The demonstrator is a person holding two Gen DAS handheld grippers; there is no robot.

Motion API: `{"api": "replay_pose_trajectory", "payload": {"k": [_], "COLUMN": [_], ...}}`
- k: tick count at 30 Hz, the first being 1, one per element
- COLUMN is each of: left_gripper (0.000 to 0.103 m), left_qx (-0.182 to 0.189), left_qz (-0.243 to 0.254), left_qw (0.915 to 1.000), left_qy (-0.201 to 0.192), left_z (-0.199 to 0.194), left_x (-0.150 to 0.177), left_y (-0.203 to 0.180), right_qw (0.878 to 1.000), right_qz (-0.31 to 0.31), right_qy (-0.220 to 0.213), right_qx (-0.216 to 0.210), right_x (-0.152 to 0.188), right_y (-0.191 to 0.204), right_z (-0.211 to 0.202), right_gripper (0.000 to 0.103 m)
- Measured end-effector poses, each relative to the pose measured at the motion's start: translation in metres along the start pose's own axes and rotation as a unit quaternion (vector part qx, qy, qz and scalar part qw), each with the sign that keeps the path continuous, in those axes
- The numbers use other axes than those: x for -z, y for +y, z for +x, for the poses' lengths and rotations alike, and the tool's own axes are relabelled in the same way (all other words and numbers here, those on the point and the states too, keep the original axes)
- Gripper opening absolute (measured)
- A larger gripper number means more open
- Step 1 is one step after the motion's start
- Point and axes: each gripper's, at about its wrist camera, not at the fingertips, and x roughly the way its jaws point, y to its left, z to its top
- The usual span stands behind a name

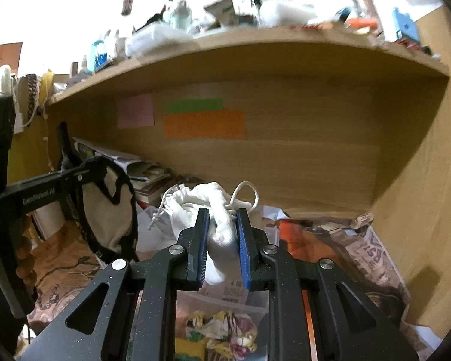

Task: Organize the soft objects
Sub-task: 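Carry both items over the clear box and open both tools to drop them in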

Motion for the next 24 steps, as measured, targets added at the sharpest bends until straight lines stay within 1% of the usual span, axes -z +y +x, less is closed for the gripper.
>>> {"api": "replay_pose_trajectory", "payload": {"k": [5, 9, 12, 15, 17, 20, 24], "left_gripper": [0.013, 0.013, 0.013, 0.013, 0.013, 0.013, 0.015], "left_qx": [-0.013, -0.025, -0.025, -0.016, -0.014, -0.009, -0.012], "left_qz": [0.002, 0.014, 0.019, 0.025, 0.032, 0.034, 0.029], "left_qw": [0.9997, 0.9983, 0.9966, 0.9933, 0.9906, 0.986, 0.9819], "left_qy": [0.022, 0.052, 0.076, 0.112, 0.133, 0.163, 0.187], "left_z": [0.034, 0.066, 0.087, 0.108, 0.119, 0.129, 0.137], "left_x": [-0.003, 0.001, 0.005, 0.013, 0.02, 0.03, 0.033], "left_y": [-0.001, -0.004, -0.005, -0.006, -0.008, -0.009, -0.007], "right_qw": [1.0, 0.998, 0.996, 0.994, 0.991, 0.989, 0.986], "right_qz": [-0.01, -0.013, -0.015, -0.013, -0.018, -0.027, -0.031], "right_qy": [0.027, 0.055, 0.081, 0.111, 0.128, 0.145, 0.162], "right_qx": [0.006, 0.011, 0.016, 0.017, 0.025, 0.029, 0.026], "right_x": [0.0, 0.003, 0.008, 0.016, 0.022, 0.027, 0.032], "right_y": [0.0, -0.003, -0.005, -0.01, -0.011, -0.01, -0.011], "right_z": [0.027, 0.05, 0.068, 0.085, 0.093, 0.098, 0.104], "right_gripper": [0.016, 0.016, 0.016, 0.016, 0.016, 0.017, 0.019]}}
